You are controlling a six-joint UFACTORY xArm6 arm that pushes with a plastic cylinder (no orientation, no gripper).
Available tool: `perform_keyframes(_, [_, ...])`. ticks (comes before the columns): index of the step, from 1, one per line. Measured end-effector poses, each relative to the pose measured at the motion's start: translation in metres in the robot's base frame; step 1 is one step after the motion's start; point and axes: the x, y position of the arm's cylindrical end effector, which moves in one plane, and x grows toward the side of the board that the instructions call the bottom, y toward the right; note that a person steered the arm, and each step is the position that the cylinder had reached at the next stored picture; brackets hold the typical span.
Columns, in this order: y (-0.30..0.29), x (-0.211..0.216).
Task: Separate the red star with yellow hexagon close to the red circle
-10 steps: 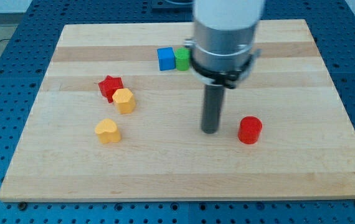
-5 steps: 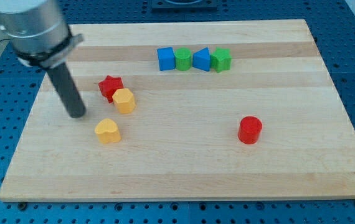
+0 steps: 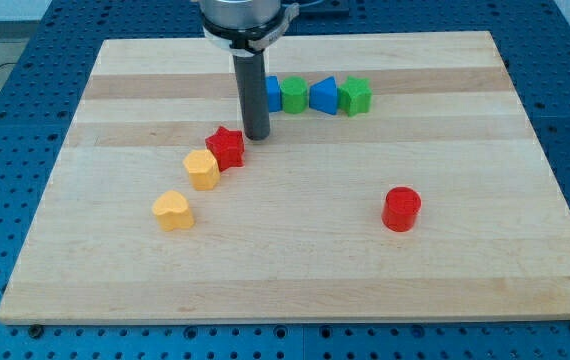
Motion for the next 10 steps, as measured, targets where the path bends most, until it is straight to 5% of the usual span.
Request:
perform_keyframes(3, [-0.095, -0.006])
perform_keyframes(6, [0.07, 0.048])
perform_keyframes(8, [0.038, 0.021])
perform_keyframes(10, [0.003, 0.064])
